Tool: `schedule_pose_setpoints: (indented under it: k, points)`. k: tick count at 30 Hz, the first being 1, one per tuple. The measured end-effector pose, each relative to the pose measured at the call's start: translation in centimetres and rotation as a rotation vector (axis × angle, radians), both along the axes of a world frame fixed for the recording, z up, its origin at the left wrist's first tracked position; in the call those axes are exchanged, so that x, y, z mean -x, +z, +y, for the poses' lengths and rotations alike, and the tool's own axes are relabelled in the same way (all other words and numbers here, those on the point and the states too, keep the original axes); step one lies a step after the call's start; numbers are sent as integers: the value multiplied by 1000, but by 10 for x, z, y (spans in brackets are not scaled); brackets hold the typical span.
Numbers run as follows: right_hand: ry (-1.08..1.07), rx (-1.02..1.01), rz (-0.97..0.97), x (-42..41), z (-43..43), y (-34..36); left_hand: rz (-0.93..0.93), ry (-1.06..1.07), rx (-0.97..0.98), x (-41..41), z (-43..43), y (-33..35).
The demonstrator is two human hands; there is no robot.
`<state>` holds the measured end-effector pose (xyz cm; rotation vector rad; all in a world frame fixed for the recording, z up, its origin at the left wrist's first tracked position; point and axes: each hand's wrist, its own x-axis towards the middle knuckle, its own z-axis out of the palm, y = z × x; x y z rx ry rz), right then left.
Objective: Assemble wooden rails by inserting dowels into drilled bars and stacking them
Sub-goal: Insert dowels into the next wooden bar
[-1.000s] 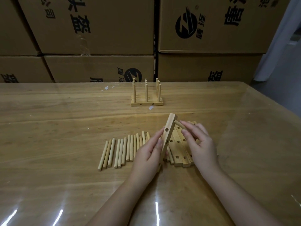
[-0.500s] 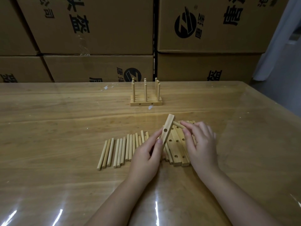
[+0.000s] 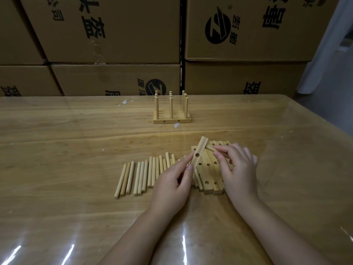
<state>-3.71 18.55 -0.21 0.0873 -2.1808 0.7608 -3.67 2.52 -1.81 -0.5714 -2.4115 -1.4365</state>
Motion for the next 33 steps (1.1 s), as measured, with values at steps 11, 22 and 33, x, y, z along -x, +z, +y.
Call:
schedule_pose_setpoints:
  k: [11, 22, 33]
  points:
    - [82, 148, -81, -1, -3, -2, 18, 4, 66, -2, -4, 2]
    - [247, 486, -122, 3, 1, 3, -209, -9, -300, 8, -7, 1]
    - [154, 302, -74, 6, 10, -3, -211, 79, -378, 11, -7, -4]
